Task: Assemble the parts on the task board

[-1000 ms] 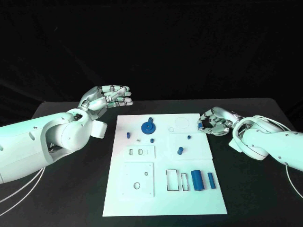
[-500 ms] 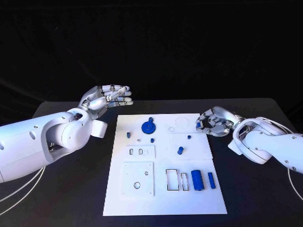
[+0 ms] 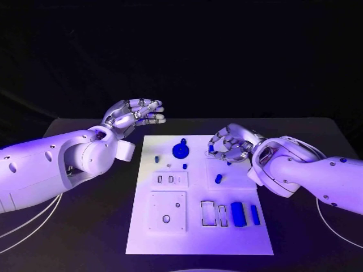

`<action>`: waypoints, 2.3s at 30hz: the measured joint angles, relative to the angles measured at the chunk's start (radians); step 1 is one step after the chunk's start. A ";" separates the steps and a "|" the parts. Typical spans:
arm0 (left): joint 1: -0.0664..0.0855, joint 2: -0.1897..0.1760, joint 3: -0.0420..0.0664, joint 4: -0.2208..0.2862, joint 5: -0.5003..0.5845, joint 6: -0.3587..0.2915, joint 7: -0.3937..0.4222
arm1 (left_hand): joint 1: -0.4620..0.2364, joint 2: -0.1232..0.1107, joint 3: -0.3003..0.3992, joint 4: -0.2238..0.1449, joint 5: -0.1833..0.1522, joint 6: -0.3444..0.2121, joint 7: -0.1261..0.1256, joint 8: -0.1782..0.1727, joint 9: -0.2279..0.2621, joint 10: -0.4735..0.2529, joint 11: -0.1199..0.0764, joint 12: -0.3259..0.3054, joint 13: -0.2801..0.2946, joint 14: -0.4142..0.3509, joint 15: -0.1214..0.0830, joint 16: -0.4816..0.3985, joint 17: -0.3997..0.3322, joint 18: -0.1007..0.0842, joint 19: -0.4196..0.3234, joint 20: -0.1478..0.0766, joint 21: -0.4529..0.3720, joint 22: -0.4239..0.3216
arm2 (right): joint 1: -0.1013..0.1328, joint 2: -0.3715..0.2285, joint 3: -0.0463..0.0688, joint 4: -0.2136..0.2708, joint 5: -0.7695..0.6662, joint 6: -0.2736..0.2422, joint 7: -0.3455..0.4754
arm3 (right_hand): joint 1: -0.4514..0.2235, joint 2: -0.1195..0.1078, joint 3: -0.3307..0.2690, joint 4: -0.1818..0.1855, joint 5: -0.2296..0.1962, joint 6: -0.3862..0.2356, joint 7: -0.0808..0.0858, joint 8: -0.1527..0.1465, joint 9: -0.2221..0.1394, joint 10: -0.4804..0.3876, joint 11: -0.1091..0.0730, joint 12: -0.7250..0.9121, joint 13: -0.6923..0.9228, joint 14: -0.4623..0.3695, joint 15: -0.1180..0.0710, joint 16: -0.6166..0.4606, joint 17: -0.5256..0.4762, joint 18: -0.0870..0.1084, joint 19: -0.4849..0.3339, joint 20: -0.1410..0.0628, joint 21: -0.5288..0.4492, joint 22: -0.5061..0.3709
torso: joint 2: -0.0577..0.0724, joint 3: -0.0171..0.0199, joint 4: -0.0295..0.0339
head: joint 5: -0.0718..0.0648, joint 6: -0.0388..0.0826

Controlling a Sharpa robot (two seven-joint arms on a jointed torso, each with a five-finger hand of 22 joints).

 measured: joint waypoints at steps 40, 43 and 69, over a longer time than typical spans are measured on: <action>0.000 0.014 -0.003 -0.011 -0.001 0.007 -0.005 | 0.006 0.006 0.000 0.000 0.000 0.000 0.000 0.000 0.001 0.000 0.000 0.000 0.000 0.000 0.000 0.000 0.002 0.000 -0.002 0.002 0.000 0.000 | -0.108 0.245 -0.007 -0.018 -0.314 -0.002 -0.183 | -0.053 -0.026 0.005 0.006 -0.001 0.023 -0.012 0.012 0.011 0.002 -0.012 0.003 0.000 0.000 -0.007 0.000 0.000 0.000 0.003 -0.003 0.000 0.005 | 0.001 -0.0025 0.0030 | 0.044 -0.041; 0.000 0.014 -0.003 -0.011 -0.001 0.008 -0.005 | 0.006 0.006 0.000 0.000 0.000 0.000 0.000 0.000 0.001 0.000 0.000 0.000 0.000 0.000 0.000 0.000 0.002 0.000 -0.002 0.002 0.000 0.000 | -0.113 0.249 -0.009 -0.025 -0.319 -0.002 -0.184 | -0.053 -0.026 0.005 0.006 -0.001 0.023 -0.012 0.012 0.011 0.002 -0.012 0.003 0.000 0.000 -0.007 0.000 0.000 0.000 0.003 -0.003 0.000 0.005 | 0.001 -0.0025 0.0024 | 0.045 -0.042; 0.000 0.012 -0.003 -0.010 -0.003 0.010 -0.007 | 0.006 0.006 0.000 0.000 0.000 0.000 0.000 0.000 0.001 0.000 0.000 0.000 0.000 -0.004 0.004 0.000 0.004 0.000 -0.002 0.002 0.000 0.000 | -0.138 0.264 -0.010 -0.050 -0.329 -0.001 -0.182 | -0.057 -0.031 0.005 0.006 -0.002 0.022 -0.012 0.008 0.010 0.002 -0.012 0.003 0.000 0.004 -0.011 0.000 0.000 0.000 -0.004 -0.011 -0.004 -0.005 | 0.000 -0.0029 0.0022 | 0.050 -0.051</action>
